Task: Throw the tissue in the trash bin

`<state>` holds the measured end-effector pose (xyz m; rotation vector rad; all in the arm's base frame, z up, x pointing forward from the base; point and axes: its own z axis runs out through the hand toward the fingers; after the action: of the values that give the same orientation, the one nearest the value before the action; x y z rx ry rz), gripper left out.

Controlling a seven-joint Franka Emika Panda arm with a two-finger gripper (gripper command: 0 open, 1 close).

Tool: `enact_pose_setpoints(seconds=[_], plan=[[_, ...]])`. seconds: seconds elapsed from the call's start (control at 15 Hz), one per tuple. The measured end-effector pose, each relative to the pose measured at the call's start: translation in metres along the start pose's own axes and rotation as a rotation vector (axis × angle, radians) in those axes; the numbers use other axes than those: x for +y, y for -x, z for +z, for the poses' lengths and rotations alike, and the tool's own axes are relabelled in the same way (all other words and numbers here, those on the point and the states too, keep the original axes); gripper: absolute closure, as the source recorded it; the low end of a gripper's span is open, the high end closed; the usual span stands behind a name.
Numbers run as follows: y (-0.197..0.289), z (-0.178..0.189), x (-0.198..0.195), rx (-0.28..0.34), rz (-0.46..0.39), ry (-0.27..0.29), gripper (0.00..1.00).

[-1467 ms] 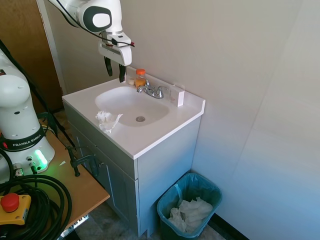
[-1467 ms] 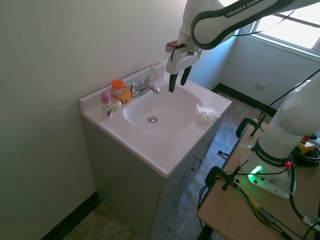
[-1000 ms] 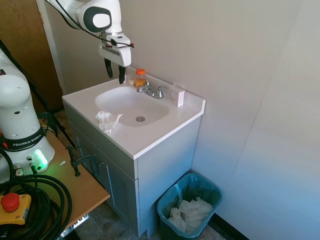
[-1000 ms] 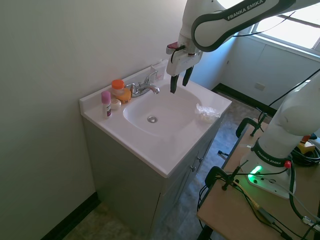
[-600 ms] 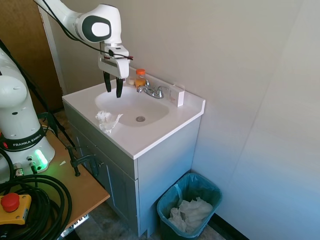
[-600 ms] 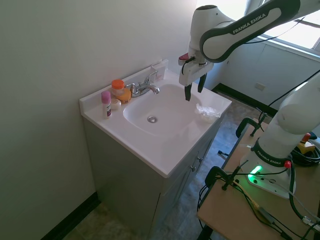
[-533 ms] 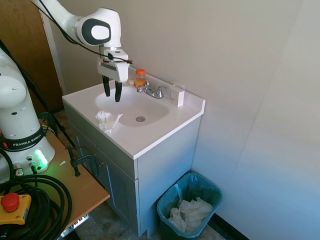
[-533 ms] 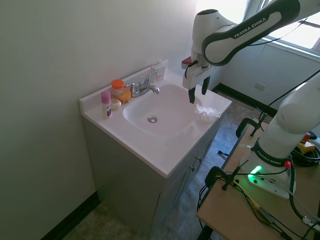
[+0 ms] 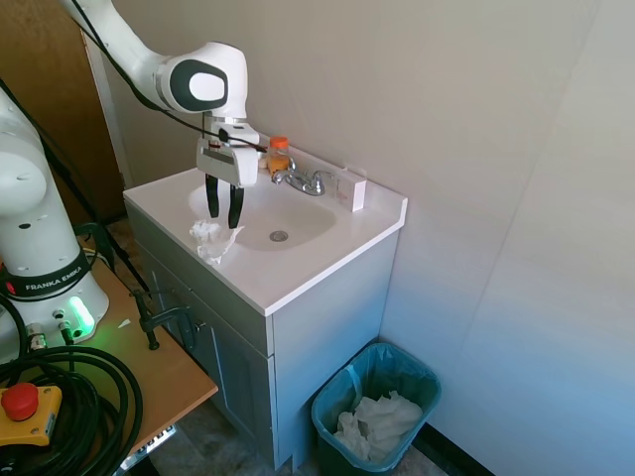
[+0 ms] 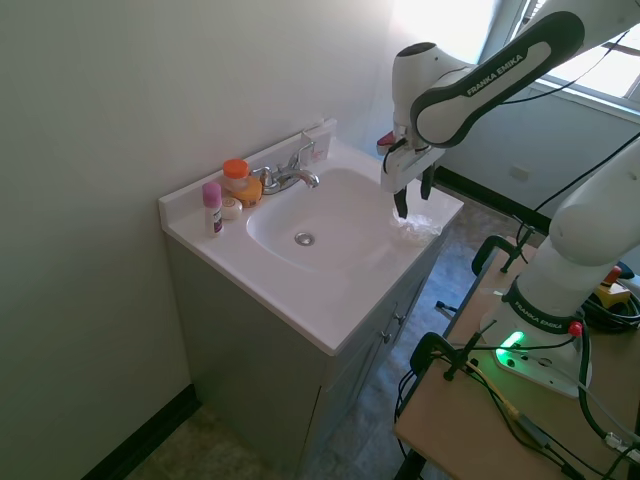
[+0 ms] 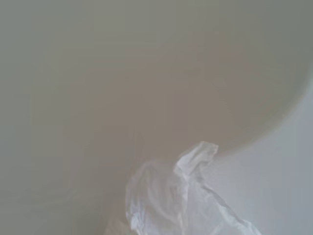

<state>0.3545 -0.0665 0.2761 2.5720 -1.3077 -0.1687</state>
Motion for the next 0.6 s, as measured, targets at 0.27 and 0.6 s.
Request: enact_pose_setpoints(seconds=[0.27, 0.6], plan=[[-0.001, 0.022, -0.006, -0.021, -0.015, 0.012, 1.0], [-0.008, 0.036, -0.005, -0.034, -0.003, 0.0, 1.0]])
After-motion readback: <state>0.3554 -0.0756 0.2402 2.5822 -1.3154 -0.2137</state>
